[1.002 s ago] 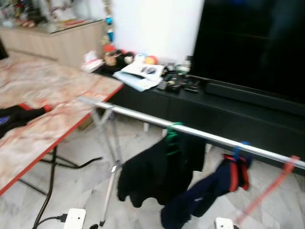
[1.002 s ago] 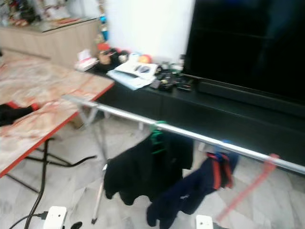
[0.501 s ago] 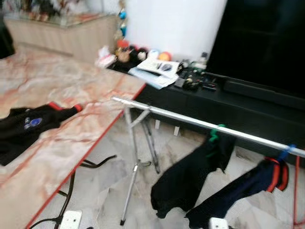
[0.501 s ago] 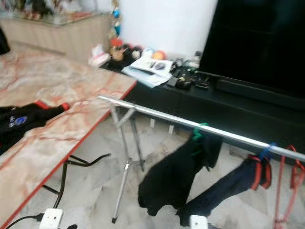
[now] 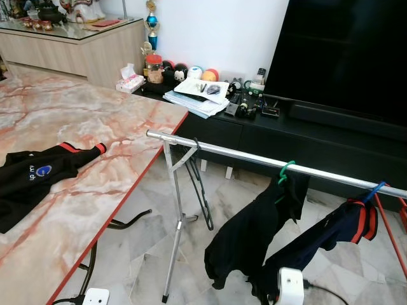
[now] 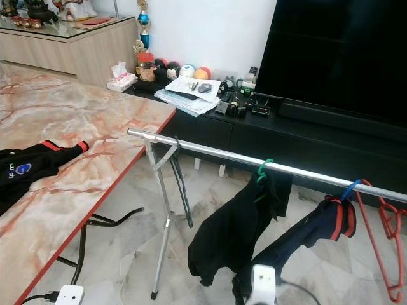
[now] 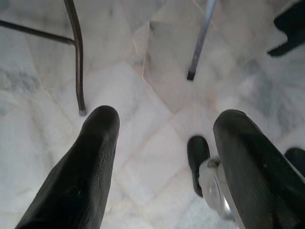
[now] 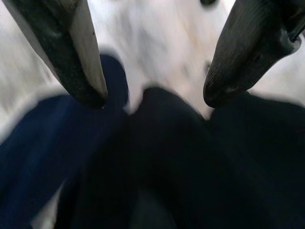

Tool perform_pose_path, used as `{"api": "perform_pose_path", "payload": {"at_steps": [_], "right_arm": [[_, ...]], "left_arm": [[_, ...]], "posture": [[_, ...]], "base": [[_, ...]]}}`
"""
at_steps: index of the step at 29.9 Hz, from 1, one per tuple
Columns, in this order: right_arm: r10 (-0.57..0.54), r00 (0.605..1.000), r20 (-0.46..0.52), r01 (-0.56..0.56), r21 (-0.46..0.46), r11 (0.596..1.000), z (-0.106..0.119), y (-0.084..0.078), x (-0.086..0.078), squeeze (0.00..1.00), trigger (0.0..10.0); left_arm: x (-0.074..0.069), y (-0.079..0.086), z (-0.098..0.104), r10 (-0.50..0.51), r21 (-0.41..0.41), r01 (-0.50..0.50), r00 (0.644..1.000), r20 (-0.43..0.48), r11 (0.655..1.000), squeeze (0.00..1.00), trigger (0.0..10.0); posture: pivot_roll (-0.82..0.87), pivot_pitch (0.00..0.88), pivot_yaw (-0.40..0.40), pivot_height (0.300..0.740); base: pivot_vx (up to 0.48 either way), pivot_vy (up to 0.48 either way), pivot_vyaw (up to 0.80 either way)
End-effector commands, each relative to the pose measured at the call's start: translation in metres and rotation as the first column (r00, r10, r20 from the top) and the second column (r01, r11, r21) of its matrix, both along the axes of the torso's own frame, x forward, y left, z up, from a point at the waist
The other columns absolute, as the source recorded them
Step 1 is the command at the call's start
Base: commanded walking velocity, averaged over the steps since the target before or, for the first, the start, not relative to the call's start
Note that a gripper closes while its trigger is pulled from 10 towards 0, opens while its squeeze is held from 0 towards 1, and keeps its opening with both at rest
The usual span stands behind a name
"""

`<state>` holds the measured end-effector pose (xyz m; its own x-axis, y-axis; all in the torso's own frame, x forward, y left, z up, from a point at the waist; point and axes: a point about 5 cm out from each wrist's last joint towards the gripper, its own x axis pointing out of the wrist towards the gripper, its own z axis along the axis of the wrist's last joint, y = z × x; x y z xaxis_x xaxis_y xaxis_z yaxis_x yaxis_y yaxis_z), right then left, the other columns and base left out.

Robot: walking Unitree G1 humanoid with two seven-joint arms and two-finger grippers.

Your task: Hang hanger

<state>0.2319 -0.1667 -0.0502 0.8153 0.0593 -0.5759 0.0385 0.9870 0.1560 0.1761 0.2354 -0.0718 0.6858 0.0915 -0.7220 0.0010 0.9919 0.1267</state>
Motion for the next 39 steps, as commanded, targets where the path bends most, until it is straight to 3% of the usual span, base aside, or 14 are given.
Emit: {"api": "perform_pose_path", "payload": {"at_steps": [1, 5, 12, 14, 15, 16, 17, 24, 25, 26, 28, 30, 39], "right_arm": [[0.011, 0.998, 0.059, -0.013, 0.031, 0.999, 0.007, 0.002, 0.006, 0.00, 10.0], [0.090, 0.988, 0.124, -0.099, 0.071, 0.993, 0.014, 0.007, 0.011, 0.00, 10.0], [0.100, 0.972, 0.213, -0.116, 0.067, 0.991, 0.030, 0.007, 0.024, 0.01, 10.0], [0.107, 0.963, 0.246, -0.132, 0.085, 0.988, 0.037, 0.010, 0.030, 0.19, 10.0], [0.106, 0.962, 0.251, -0.131, 0.085, 0.988, 0.038, 0.010, 0.032, 0.73, 10.0], [0.105, 0.962, 0.253, -0.130, 0.085, 0.988, 0.039, 0.010, 0.033, 0.73, 10.0], [0.094, 0.961, 0.262, -0.119, 0.080, 0.990, 0.043, 0.010, 0.039, 1.00, 10.0], [0.070, 0.953, 0.294, -0.091, 0.056, 0.994, 0.060, 0.012, 0.062, 0.96, 10.0], [0.066, 0.952, 0.300, -0.084, 0.046, 0.995, 0.065, 0.012, 0.068, 0.04, 10.0], [0.057, 0.950, 0.308, -0.071, 0.034, 0.997, 0.072, 0.012, 0.076, 0.00, 10.0], [0.052, 0.949, 0.311, -0.065, 0.031, 0.997, 0.074, 0.012, 0.079, 0.00, 10.0], [0.033, 0.949, 0.312, -0.043, 0.026, 0.999, 0.086, 0.014, 0.093, 0.00, 10.0], [0.010, 0.960, 0.278, -0.005, -0.019, 1.000, 0.094, 0.015, 0.105, 0.00, 10.0]], "left_arm": [[-0.006, -0.003, -0.005, -0.013, 0.005, 0.013, 0.999, -0.037, 1.000, 0.00, 10.0], [-0.009, -0.004, -0.007, -0.010, 0.006, 0.010, 0.998, -0.060, 1.000, 0.00, 10.0], [-0.015, -0.006, -0.011, -0.016, 0.006, 0.017, 0.996, -0.086, 1.000, 0.00, 10.0], [-0.016, -0.006, -0.011, -0.021, 0.006, 0.021, 0.996, -0.092, 1.000, 0.00, 10.0], [-0.016, -0.006, -0.011, -0.022, 0.006, 0.023, 0.995, -0.093, 1.000, 0.00, 10.0], [-0.016, -0.006, -0.011, -0.023, 0.006, 0.024, 0.995, -0.094, 1.000, 0.00, 10.0], [-0.016, -0.006, -0.011, -0.028, 0.005, 0.028, 0.995, -0.095, 1.000, 0.00, 10.0], [-0.014, -0.005, -0.010, -0.029, 0.007, 0.029, 0.995, -0.093, 1.000, 0.00, 10.0], [-0.013, -0.005, -0.010, -0.029, 0.007, 0.029, 0.995, -0.091, 1.000, 0.00, 10.0], [-0.012, -0.005, -0.009, -0.028, 0.007, 0.029, 0.996, -0.089, 1.000, 0.00, 10.0], [-0.012, -0.005, -0.009, -0.028, 0.007, 0.029, 0.996, -0.088, 1.000, 0.00, 10.0], [-0.010, -0.005, -0.009, -0.026, 0.008, 0.027, 0.996, -0.085, 1.000, 0.00, 10.0], [-0.013, -0.004, -0.010, -0.020, 0.009, 0.021, 0.996, -0.088, 1.000, 0.00, 10.0]], "posture": [[0.16, 0.018, -0.046, 0.740], [0.16, 0.015, -0.046, 0.740], [0.15, 0.001, -0.044, 0.740], [0.15, 0.001, -0.044, 0.740], [0.15, 0.001, -0.044, 0.740], [0.15, 0.001, -0.044, 0.740], [0.15, 0.000, -0.038, 0.740], [0.16, 0.000, -0.033, 0.740], [0.16, 0.000, -0.032, 0.740], [0.16, 0.000, -0.031, 0.740], [0.16, 0.000, -0.031, 0.740], [0.17, 0.003, -0.032, 0.740], [0.18, 0.014, -0.032, 0.740]], "base": [[0.000, 0.000, 0.00], [0.000, 0.000, 0.00], [0.000, 0.000, 0.00], [0.000, 0.000, 0.00], [0.000, 0.000, 0.00], [0.000, 0.000, 0.00], [0.000, 0.000, 0.00], [0.000, 0.000, 0.00], [0.000, 0.000, 0.00], [0.000, 0.000, 0.00], [0.000, 0.000, 0.00], [0.000, 0.000, 0.00], [0.000, 0.000, 0.00]]}}
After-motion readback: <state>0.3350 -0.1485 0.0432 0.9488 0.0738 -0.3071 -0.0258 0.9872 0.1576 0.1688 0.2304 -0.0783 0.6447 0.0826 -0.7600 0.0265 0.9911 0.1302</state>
